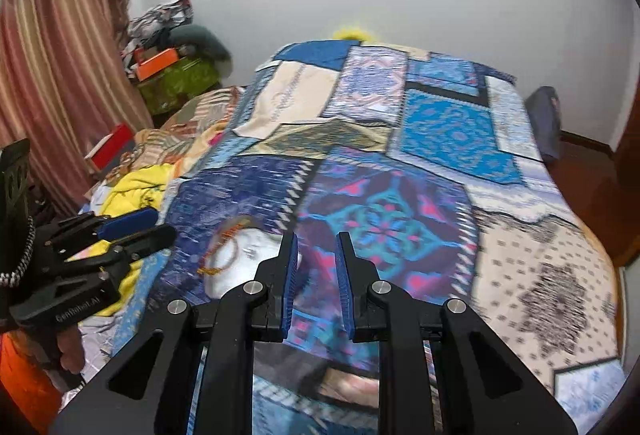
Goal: Organize jewelry
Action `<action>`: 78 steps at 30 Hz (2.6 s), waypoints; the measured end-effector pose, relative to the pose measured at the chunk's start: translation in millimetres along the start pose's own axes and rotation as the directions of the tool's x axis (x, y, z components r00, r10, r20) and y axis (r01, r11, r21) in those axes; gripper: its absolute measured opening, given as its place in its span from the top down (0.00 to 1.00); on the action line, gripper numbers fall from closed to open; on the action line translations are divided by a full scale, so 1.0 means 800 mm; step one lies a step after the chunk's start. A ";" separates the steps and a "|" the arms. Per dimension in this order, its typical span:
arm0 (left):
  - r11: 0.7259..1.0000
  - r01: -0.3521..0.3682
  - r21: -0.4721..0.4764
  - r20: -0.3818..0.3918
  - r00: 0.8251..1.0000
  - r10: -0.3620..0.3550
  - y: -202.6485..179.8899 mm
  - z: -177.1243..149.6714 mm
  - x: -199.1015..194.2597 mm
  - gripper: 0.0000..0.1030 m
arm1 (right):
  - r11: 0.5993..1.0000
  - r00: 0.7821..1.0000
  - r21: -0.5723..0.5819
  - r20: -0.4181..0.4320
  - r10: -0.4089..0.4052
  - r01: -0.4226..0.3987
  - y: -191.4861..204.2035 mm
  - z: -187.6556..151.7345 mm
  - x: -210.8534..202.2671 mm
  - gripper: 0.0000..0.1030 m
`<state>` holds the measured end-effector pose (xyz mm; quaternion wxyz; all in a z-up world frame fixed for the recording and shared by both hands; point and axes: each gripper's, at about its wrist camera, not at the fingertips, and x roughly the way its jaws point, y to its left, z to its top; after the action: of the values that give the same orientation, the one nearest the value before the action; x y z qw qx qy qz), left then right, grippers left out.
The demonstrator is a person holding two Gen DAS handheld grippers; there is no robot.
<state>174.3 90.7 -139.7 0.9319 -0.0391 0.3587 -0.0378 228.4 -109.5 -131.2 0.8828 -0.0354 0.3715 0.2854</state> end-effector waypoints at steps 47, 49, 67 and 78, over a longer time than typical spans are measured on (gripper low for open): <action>0.970 0.192 0.147 -0.293 0.945 -0.143 -0.144 -0.040 0.167 0.75 | 0.997 0.973 0.072 -0.231 -0.013 0.031 -0.094 -0.107 0.054 0.79; 0.969 0.193 0.153 -0.292 0.946 -0.142 -0.146 -0.039 0.170 0.77 | 0.997 0.973 0.072 -0.232 -0.016 0.034 -0.095 -0.107 0.057 0.85; 0.971 0.184 0.152 -0.248 0.958 -0.143 -0.146 -0.039 0.142 0.81 | 0.995 0.987 0.086 -0.154 -0.041 0.055 -0.102 -0.092 0.023 0.93; 0.975 0.148 0.166 -0.188 0.975 -0.116 -0.137 -0.036 0.103 0.81 | 0.990 0.981 0.121 -0.191 -0.041 0.065 -0.102 -0.097 0.031 0.80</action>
<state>210.9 -27.3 -205.0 0.8913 0.0245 0.4320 -0.1354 236.0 -187.5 -216.1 0.8516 -0.0158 0.4694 0.2329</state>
